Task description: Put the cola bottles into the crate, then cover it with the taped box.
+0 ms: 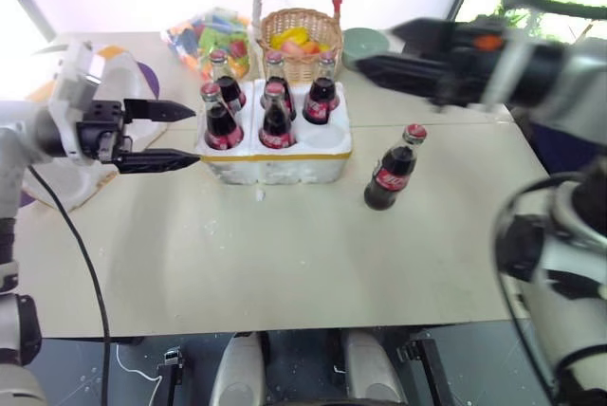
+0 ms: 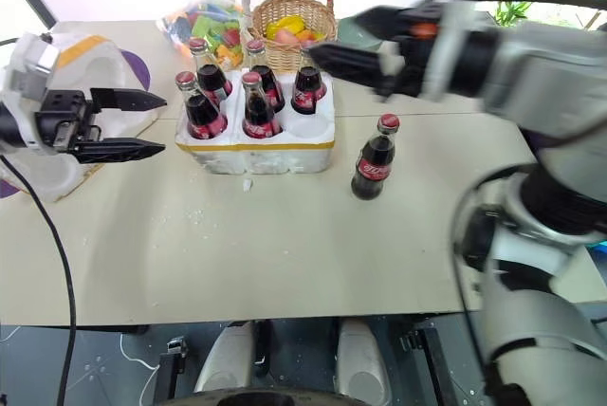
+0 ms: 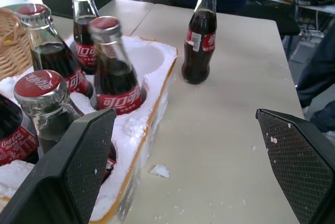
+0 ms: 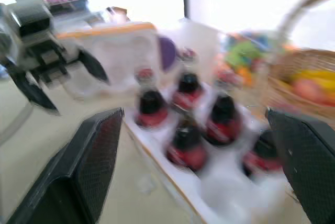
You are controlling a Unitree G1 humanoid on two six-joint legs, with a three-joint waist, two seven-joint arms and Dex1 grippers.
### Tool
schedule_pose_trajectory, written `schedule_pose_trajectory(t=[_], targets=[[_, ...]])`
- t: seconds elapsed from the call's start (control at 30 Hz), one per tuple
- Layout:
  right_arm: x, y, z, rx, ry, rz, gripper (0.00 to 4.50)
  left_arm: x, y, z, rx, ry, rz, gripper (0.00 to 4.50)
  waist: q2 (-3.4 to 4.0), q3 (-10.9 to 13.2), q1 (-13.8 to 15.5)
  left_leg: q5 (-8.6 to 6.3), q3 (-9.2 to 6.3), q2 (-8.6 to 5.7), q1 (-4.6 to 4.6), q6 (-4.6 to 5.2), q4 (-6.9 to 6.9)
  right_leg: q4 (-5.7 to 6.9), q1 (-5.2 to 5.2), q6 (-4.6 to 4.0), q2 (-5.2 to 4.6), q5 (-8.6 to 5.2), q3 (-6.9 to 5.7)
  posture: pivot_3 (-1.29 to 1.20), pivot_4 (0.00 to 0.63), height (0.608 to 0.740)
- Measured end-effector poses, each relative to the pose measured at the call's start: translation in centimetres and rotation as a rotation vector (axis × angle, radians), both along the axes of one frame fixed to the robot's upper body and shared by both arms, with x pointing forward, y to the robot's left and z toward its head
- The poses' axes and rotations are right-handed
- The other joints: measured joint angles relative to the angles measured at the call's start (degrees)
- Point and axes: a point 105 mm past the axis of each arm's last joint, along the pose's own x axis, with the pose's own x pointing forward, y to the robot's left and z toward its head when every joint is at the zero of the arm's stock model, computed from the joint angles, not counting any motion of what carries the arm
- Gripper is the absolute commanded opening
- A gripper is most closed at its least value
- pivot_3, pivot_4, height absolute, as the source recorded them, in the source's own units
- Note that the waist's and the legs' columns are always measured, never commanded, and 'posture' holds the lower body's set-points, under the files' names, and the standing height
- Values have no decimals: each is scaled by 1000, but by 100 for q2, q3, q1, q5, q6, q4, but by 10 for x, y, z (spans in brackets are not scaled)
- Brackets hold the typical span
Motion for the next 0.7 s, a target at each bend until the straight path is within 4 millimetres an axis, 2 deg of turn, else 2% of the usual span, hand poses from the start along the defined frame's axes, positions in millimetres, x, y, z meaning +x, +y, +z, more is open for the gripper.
schedule_pose_trajectory(t=[0.07,0.13,0.2,0.23,0.3,0.37,0.6,0.7], targets=[[-25,-22,-32,-101,108,10,4437,2,-3,0,4,5,-20,4500,0,0,28,-3,-3,0,2,6,-3,2,3,6,2,-3,-1,0,150,740],[-46,-31,-66,-164,223,27,4437,5,-5,0,2,3,-26,4500,0,0,6,-7,-3,1,8,13,4,10,5,22,5,4,1,0,150,740],[-57,-36,-96,-189,318,14,4437,7,-8,1,2,1,-41,4500,2,0,-39,-7,1,5,17,13,14,16,8,21,9,6,6,0,150,740],[-57,-39,-108,-168,335,-16,4437,8,-11,1,4,1,-54,4500,2,-3,-52,-7,3,4,23,14,15,17,10,18,10,7,10,0,150,740],[-46,-46,-133,-68,331,-138,4437,9,-18,3,0,-2,-86,4500,-21,-16,-54,-7,-4,6,44,13,22,14,33,-4,16,-6,10,0,150,740],[-37,-49,-156,-26,347,-226,4437,8,-20,4,-1,-2,-101,4500,-3,-8,-53,-6,2,3,39,13,27,13,27,-5,9,-6,17,0,150,740],[-8,-37,-173,83,233,-309,4437,6,-28,2,-10,17,-144,4500,-2,-8,-36,-6,2,1,22,14,22,13,15,-10,14,-4,24,0,150,740],[8,-37,-168,121,195,-326,4437,6,-31,1,-10,23,-155,4500,0,-7,-31,-6,2,0,20,14,25,13,14,-10,14,-4,25,0,150,740]])
